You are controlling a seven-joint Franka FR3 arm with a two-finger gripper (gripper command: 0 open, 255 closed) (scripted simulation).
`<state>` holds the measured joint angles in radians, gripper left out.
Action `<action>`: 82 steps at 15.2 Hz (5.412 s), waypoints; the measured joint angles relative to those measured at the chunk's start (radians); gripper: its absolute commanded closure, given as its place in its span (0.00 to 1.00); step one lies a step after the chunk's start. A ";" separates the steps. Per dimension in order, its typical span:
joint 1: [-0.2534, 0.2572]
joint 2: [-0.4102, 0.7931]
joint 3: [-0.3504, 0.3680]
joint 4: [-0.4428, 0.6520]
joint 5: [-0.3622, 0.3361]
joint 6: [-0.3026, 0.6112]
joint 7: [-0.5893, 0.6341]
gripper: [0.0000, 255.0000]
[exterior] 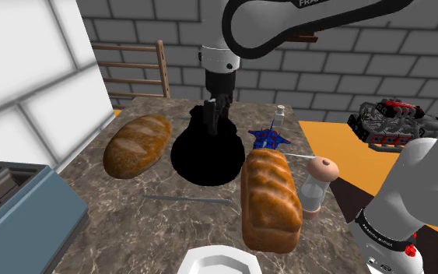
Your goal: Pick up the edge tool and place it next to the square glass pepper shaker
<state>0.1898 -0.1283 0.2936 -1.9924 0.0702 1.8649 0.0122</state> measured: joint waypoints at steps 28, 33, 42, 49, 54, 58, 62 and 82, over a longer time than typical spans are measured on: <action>0.202 0.556 0.128 0.308 -0.197 0.058 0.061 0.00; 0.192 0.561 0.121 0.300 -0.200 0.050 0.055 1.00; 0.192 0.564 0.119 0.298 -0.199 0.039 0.060 1.00; 0.190 0.529 0.127 0.337 -0.184 -0.032 0.055 1.00; 0.190 0.515 0.130 0.385 -0.177 -0.092 0.052 1.00; 0.191 0.500 0.133 0.419 -0.171 -0.139 0.050 1.00; 0.193 0.493 0.136 0.464 -0.167 -0.191 0.050 1.00; 0.085 0.306 0.104 0.398 -0.110 -0.299 -0.092 1.00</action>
<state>0.2745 0.1775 0.3980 -1.5947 -0.0402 1.5656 -0.0794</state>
